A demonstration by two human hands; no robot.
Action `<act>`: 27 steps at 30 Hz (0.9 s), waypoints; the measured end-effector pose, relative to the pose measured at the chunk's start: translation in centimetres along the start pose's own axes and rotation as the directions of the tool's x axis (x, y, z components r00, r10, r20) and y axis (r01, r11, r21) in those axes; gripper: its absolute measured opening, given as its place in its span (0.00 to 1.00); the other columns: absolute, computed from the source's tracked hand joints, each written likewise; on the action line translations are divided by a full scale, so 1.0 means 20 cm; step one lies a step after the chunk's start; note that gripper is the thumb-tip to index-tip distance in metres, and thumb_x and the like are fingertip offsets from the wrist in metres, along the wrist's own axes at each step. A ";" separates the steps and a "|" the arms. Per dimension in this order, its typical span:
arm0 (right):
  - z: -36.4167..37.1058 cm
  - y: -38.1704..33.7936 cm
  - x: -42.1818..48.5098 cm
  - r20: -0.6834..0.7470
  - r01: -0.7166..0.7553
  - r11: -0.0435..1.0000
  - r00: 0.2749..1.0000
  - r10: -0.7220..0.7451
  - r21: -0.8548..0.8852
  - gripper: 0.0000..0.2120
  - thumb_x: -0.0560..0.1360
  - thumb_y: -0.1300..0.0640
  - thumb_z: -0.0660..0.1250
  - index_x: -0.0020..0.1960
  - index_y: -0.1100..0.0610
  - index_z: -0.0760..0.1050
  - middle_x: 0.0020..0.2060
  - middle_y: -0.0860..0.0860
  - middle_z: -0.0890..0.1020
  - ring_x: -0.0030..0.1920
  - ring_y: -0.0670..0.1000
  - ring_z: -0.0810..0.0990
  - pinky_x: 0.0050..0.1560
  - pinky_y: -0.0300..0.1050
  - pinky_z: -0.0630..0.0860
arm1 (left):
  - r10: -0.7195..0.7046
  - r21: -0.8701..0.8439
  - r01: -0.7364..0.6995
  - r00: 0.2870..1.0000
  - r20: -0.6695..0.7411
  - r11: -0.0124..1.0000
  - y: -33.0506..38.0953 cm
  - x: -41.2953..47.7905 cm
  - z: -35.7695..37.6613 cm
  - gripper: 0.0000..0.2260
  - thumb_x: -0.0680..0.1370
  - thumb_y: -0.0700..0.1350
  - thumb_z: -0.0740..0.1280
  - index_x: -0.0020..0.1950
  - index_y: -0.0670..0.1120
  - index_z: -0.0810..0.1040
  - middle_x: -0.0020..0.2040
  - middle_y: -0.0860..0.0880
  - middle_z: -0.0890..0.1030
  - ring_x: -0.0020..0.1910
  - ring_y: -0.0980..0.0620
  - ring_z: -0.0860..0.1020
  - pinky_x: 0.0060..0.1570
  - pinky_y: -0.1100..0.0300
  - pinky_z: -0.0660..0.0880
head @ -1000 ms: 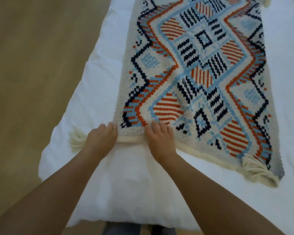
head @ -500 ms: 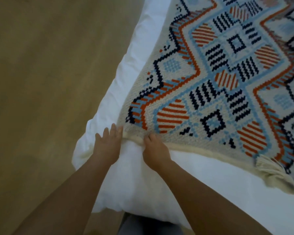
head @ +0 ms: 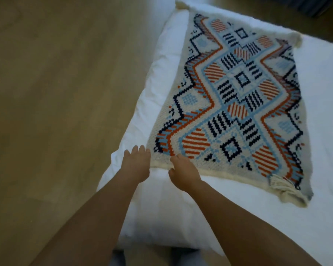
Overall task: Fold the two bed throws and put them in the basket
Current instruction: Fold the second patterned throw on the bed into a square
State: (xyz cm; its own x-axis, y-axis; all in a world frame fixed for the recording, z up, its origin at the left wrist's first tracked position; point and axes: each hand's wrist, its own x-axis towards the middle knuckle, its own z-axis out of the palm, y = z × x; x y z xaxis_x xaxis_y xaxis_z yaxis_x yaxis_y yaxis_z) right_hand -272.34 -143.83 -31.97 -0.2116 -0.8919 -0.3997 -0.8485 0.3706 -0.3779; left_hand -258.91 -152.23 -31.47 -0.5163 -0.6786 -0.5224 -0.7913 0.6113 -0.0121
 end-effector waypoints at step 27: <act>-1.00 -0.51 0.75 -0.359 -0.458 0.778 0.704 0.613 0.430 0.16 0.77 0.56 0.58 0.63 0.60 0.69 0.62 0.57 0.72 0.61 0.57 0.71 0.59 0.49 0.69 | 0.668 0.377 -0.594 0.738 -0.097 0.711 -0.46 0.77 -1.64 0.19 0.78 0.45 0.58 0.69 0.45 0.64 0.64 0.43 0.70 0.62 0.42 0.70 0.58 0.49 0.68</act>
State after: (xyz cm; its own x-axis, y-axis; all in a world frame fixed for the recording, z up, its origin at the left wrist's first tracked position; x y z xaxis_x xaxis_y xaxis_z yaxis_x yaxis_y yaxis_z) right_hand -276.61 -166.17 -17.40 -0.8430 -0.4940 -0.2131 -0.3549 0.8083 -0.4698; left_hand -270.33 -181.58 -11.49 -0.9412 -0.1321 -0.3109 -0.1324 0.9910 -0.0203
